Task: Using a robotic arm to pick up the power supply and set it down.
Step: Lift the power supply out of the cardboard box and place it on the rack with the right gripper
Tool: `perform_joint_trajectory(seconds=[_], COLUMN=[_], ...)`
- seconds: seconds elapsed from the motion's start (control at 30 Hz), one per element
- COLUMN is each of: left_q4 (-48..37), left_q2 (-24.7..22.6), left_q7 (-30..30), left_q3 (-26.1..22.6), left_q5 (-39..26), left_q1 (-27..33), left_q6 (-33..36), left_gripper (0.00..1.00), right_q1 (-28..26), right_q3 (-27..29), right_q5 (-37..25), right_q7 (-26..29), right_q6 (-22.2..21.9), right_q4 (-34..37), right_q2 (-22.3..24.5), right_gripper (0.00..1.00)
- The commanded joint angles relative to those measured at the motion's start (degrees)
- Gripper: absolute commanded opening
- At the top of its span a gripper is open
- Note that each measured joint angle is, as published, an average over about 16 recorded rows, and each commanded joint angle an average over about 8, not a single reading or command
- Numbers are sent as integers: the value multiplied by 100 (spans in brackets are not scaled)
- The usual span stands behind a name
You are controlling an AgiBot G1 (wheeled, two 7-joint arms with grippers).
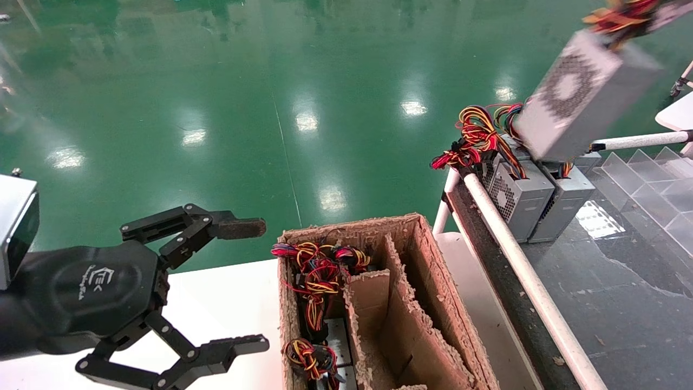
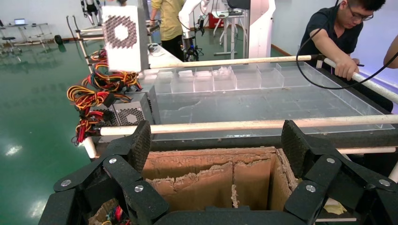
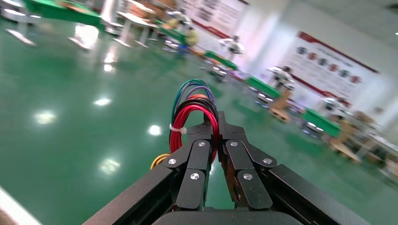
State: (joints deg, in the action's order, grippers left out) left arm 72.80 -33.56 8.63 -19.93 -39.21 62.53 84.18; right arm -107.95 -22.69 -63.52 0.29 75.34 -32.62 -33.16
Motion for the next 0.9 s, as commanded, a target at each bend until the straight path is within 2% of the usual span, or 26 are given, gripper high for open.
perform_joint_trajectory(seconds=[0.03,0.27,0.43,0.67,0.9], left_q4=[0,0,0,0,0], left_q2=[0,0,0,1,1], left_q7=[0,0,-1,-1,-1], left_q3=[0,-1,-1,-2,-3], left_q5=[0,1,1,1,2], left_q1=[0,0,0,0,1], left_q6=[0,0,-1,-1,-1], left_gripper=[100,100,100,100,100], right_q1=[-191,-673,-800,-670,-343], right_q3=[4,-145,-308,-394,-374], right_q5=[-90,-528,-858,-1004,-955], right_q7=[-49,-270,-438,-704,-927], right_q6=[-24,-47,-147,-228,-324], right_q4=[217,1067,1689,2493,3023], right_q2=[91,398,502,450,120], right_gripper=[0,0,0,0,0])
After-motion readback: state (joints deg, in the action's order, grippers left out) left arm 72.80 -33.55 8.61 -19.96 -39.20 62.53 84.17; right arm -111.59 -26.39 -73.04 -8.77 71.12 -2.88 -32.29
